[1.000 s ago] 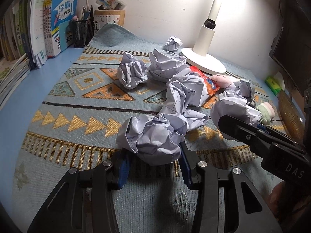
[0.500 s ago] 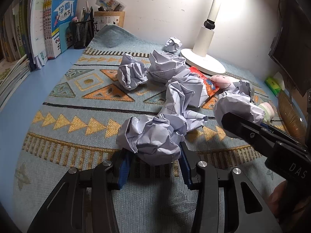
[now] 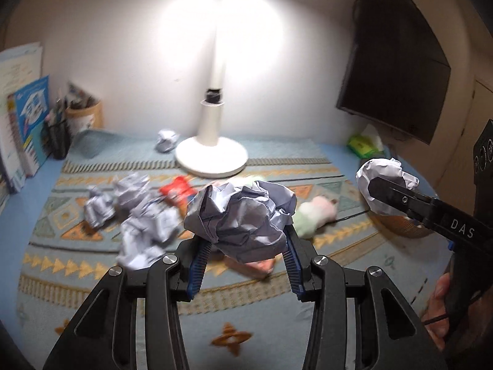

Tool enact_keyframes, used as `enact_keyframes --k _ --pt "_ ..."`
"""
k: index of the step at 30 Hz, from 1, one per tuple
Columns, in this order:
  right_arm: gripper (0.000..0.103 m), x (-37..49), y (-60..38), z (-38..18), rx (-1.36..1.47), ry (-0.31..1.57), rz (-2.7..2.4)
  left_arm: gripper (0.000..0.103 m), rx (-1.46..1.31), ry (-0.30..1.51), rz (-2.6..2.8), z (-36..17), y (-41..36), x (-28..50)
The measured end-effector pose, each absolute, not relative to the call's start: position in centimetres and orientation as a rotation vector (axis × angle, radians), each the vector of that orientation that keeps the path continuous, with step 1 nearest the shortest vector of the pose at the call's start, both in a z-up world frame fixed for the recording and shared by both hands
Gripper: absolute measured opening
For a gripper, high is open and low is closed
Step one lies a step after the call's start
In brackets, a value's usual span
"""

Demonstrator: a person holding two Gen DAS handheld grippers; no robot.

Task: Organize objects
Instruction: 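Carry both paper balls to the amber glass bowl and release them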

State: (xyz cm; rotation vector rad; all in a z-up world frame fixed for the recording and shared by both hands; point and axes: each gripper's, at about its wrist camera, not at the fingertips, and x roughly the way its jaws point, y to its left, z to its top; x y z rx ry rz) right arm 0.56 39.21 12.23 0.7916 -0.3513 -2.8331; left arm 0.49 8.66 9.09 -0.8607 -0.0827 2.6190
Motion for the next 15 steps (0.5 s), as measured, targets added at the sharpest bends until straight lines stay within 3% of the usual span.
enact_keyframes --k 5,12,15 --pt "0.045 0.4 48.0 13.5 0.839 -0.465 -3.068 0.041 -0.816 -0.077 2.438 11.5 18.3 -1.4" --pt "0.046 -2.9 54.7 9.5 1.142 -0.67 -2.993 0.041 -0.893 -0.051 2.239 10.5 30.0 -4.5" --pt "0.061 -3.7 55.9 8.2 1.211 -0.719 -2.928 0.041 -0.909 -0.03 2.209 9.6 33.0 -5.5"
